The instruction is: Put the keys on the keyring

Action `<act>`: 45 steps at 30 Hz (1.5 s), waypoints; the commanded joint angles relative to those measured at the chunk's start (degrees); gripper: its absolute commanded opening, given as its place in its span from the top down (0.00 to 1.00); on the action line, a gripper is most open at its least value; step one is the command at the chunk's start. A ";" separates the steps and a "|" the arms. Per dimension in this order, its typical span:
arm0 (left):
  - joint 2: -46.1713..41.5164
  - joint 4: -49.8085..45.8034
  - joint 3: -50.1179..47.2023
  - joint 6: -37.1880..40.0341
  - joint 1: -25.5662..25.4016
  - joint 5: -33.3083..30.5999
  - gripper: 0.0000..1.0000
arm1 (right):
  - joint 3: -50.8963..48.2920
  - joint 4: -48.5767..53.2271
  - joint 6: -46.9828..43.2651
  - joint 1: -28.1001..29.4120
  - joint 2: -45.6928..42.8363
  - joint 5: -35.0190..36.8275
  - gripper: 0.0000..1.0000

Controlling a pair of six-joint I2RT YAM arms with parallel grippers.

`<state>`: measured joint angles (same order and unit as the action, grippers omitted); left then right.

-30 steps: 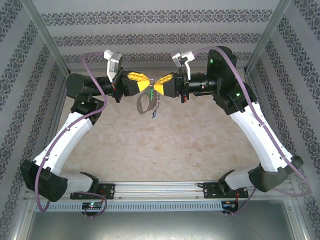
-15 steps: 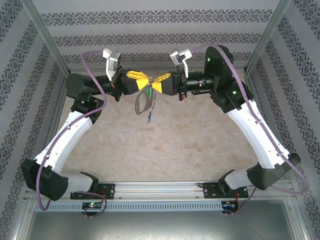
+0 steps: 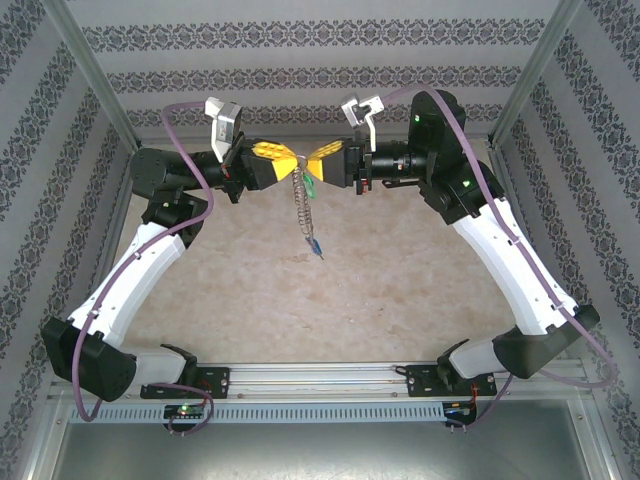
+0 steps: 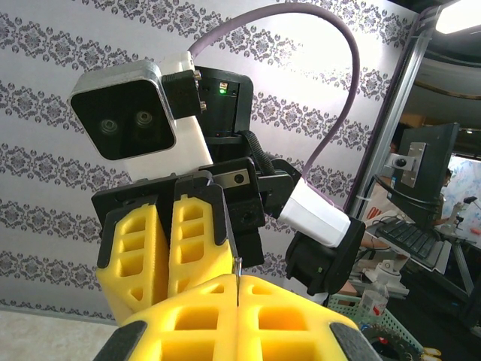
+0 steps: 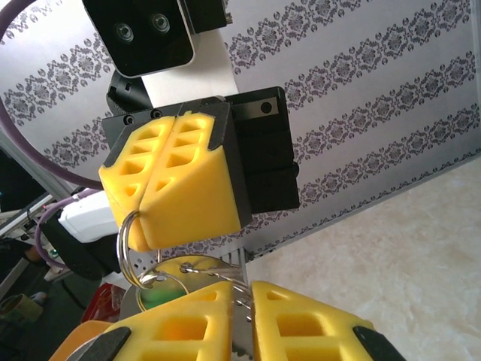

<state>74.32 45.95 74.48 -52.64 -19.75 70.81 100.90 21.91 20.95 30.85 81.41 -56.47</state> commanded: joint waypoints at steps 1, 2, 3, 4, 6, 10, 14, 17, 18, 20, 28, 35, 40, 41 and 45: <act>-0.53 4.80 0.85 -0.62 0.33 0.53 1.00 | -0.44 -2.98 0.62 -0.13 -0.61 -1.36 0.82; -0.50 4.84 0.95 -0.60 0.43 0.56 1.00 | -0.53 -2.65 0.36 -0.14 -0.84 -1.45 0.81; -0.34 4.93 0.99 -0.70 0.44 0.57 1.00 | -0.68 -2.34 0.17 -0.18 -1.26 -1.45 0.80; -0.30 5.00 1.06 -0.82 0.47 0.62 1.00 | -0.88 -2.06 0.01 -0.18 -1.62 -1.37 0.79; -0.14 5.38 1.19 -1.02 0.54 0.65 1.00 | -1.13 -1.72 0.02 -0.21 -2.32 -1.29 0.75; 0.28 6.12 1.50 -1.65 0.61 0.54 1.00 | -2.32 -1.32 0.20 -0.18 -3.86 -1.53 0.68; 0.87 7.68 1.78 -2.86 0.60 0.47 1.00 | -3.12 -1.83 0.54 -0.18 -4.15 -1.82 0.67; 1.10 8.59 1.82 -3.67 0.67 0.38 1.00 | -2.57 -2.77 0.74 -0.18 -3.99 -1.33 0.65; 1.14 8.81 1.73 -3.94 0.63 0.39 1.00 | -2.34 -3.12 0.61 -0.18 -4.22 -0.98 0.63; 1.10 9.13 1.64 -4.42 0.59 0.30 1.00 | -2.29 -4.39 0.54 -0.11 -4.71 -0.21 0.60; 1.15 9.71 0.95 -4.96 0.60 0.12 1.00 | 0.90 -3.73 -1.60 0.73 -3.04 0.13 0.61; 1.02 9.49 0.23 -4.70 0.59 -0.56 1.00 | 3.27 -3.40 -2.44 2.24 -1.07 -0.22 0.66; 0.80 8.93 -0.24 -4.16 0.63 -0.76 1.00 | 5.26 -2.04 -3.58 3.20 0.63 0.13 0.73; 0.66 8.73 -0.34 -4.01 0.60 -0.76 1.00 | 5.69 -1.72 -3.77 3.25 0.98 0.13 0.76; 0.20 7.86 -0.87 -3.26 0.62 -0.77 1.00 | 7.25 1.36 -5.70 3.34 1.56 0.52 0.92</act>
<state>75.81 51.09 74.22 -56.64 -19.68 70.32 106.00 21.69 17.41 33.54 82.76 -56.01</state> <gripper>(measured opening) 0.043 0.095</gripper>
